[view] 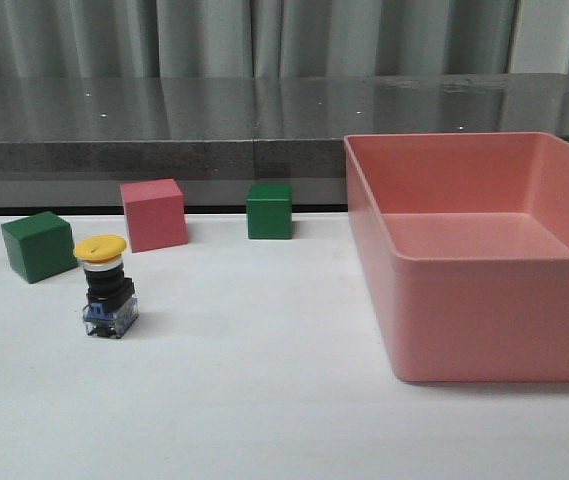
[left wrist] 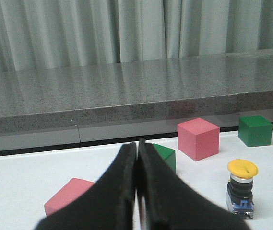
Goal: Place and stand button with both arms
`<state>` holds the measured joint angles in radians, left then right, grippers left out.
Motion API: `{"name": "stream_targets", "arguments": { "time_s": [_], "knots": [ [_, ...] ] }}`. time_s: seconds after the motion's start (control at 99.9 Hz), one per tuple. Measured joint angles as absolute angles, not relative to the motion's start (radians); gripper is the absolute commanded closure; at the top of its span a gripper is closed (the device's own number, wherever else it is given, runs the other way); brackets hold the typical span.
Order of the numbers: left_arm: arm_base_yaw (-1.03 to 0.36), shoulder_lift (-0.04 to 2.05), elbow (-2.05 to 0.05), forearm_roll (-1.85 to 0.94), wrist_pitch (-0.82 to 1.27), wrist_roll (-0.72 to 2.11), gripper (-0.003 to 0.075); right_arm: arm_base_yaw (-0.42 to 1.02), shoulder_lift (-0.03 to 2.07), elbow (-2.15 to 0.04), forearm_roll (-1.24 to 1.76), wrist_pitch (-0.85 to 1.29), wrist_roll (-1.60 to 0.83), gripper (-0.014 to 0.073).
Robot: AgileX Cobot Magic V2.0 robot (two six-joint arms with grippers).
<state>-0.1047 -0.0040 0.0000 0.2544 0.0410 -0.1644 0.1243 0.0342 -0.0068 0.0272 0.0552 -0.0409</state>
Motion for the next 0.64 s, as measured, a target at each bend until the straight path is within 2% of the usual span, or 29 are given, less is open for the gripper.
{"name": "stream_targets", "arguments": {
  "time_s": [0.64],
  "knots": [
    [-0.105, -0.004, 0.0, 0.254, 0.038, -0.165, 0.074, 0.12, -0.011, 0.028, 0.026, 0.062, -0.012, 0.0655]
  ]
}}
